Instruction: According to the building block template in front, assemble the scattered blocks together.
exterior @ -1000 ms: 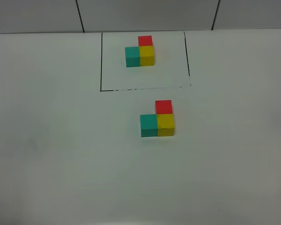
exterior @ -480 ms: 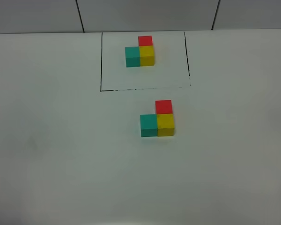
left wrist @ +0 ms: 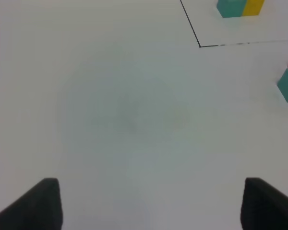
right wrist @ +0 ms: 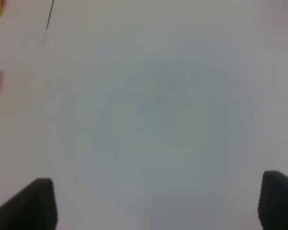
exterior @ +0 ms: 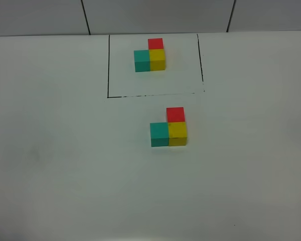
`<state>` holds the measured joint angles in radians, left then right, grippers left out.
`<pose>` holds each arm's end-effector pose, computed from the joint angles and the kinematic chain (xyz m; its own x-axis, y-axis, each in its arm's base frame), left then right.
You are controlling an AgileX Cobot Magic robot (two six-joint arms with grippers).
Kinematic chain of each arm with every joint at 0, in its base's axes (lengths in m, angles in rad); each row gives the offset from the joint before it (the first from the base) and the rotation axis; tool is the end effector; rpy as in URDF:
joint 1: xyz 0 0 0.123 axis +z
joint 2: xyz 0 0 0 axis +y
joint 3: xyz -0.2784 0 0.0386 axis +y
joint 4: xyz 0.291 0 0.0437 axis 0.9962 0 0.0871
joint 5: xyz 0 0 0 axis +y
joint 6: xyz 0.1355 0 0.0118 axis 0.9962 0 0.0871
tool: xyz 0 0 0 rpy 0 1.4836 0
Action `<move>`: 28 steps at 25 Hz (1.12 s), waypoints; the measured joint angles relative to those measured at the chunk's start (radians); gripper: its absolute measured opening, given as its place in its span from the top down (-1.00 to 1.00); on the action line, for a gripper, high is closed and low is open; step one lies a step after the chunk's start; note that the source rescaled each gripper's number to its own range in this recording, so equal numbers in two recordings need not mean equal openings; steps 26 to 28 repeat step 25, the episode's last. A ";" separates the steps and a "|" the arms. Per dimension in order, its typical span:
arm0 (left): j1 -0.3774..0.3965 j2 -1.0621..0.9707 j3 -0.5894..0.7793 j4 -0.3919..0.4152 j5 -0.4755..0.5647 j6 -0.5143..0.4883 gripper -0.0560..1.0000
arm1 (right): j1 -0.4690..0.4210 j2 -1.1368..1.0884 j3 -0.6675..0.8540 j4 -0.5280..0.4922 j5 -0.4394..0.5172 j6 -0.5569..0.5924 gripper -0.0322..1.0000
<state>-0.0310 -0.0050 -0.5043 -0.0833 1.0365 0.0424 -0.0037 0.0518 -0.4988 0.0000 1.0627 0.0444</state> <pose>0.0766 -0.0121 0.2826 -0.4244 0.0131 -0.9054 0.0957 0.9949 -0.0305 0.0849 -0.0003 0.2725 -0.5036 0.0462 -0.8627 0.0261 0.9989 0.0383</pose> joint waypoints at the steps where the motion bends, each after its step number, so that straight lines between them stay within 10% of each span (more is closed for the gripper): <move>1: 0.000 0.000 0.000 0.000 0.000 0.000 -0.63 | 0.000 0.000 0.000 0.000 0.000 -0.005 -0.46; 28: 0.000 0.000 0.000 0.000 0.000 0.000 -0.63 | 0.000 0.000 0.000 0.000 0.000 -0.009 -0.46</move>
